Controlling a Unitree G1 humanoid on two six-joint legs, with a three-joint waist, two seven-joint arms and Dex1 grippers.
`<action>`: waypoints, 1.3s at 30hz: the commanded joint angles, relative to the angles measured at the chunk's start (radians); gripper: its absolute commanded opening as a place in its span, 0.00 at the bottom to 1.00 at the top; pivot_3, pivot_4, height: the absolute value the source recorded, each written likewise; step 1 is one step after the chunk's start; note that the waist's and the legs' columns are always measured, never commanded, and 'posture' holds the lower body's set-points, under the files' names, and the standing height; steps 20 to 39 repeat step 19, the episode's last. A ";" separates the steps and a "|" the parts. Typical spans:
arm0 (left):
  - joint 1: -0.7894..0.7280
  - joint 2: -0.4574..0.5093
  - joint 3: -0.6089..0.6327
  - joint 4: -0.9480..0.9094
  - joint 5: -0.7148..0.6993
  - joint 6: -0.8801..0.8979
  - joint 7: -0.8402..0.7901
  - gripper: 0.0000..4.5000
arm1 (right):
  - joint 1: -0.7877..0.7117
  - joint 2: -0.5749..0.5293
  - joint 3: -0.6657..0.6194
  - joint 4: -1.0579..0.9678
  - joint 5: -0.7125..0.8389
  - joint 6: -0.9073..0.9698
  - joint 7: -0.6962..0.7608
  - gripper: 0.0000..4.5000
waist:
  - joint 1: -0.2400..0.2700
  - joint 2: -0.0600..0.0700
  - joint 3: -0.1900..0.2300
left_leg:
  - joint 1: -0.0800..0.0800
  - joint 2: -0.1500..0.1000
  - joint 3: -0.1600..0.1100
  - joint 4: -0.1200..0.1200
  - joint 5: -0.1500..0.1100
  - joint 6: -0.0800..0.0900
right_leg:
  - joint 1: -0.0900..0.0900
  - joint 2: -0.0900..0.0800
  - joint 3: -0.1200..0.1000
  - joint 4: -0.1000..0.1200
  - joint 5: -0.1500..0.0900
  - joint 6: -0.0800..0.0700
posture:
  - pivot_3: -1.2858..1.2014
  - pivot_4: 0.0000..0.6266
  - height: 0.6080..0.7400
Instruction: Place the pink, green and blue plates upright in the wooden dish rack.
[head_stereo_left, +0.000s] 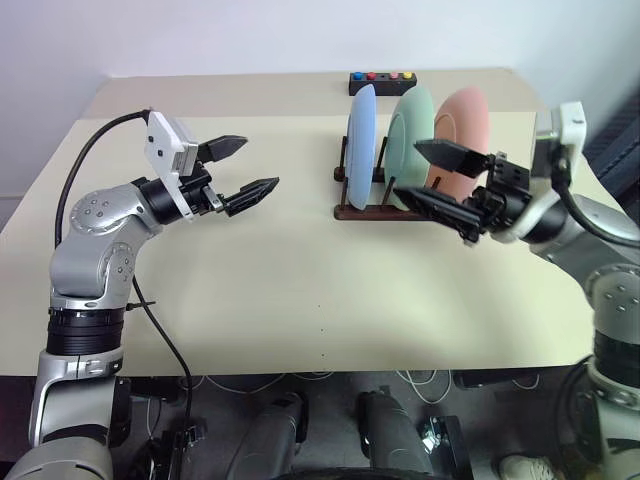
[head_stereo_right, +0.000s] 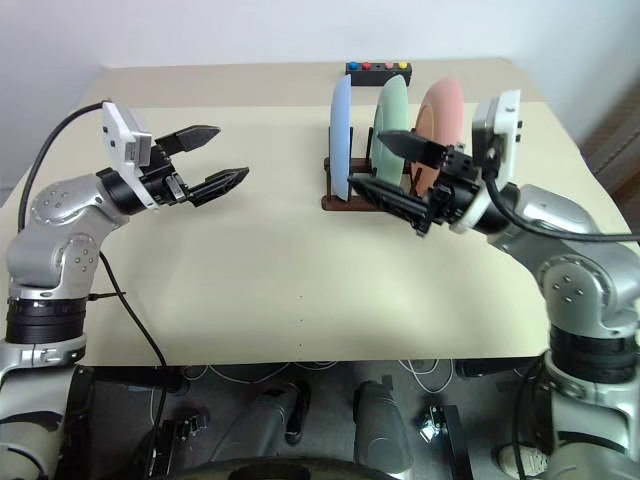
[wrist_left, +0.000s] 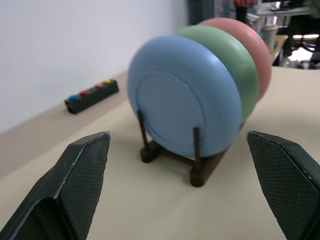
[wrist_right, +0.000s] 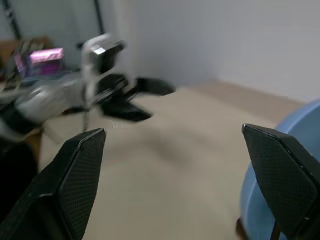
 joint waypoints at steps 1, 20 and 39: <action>0.018 0.028 0.005 0.024 -0.006 -0.029 -0.076 1.00 | 0.057 -0.031 -0.036 -0.058 -0.002 -0.023 0.051 0.99 | 0.002 0.000 0.000 | 0.000 0.000 0.000 0.000 0.000 0.000 | 0.000 0.000 0.000 0.000 0.000 0.000 | 0.52 0.24 1.00; 0.417 0.133 0.063 -0.174 -0.090 0.007 -0.237 1.00 | 0.211 -0.047 0.018 0.036 -0.216 -0.213 0.241 0.99 | 0.008 0.001 0.000 | 0.000 0.000 0.002 0.001 -0.003 0.000 | 0.002 -0.002 0.000 -0.004 -0.001 -0.005 | 0.52 0.24 1.00; 0.417 0.133 0.063 -0.174 -0.090 0.007 -0.237 1.00 | 0.211 -0.047 0.018 0.036 -0.216 -0.213 0.241 0.99 | 0.008 0.001 0.000 | 0.000 0.000 0.002 0.001 -0.003 0.000 | 0.002 -0.002 0.000 -0.004 -0.001 -0.005 | 0.52 0.24 1.00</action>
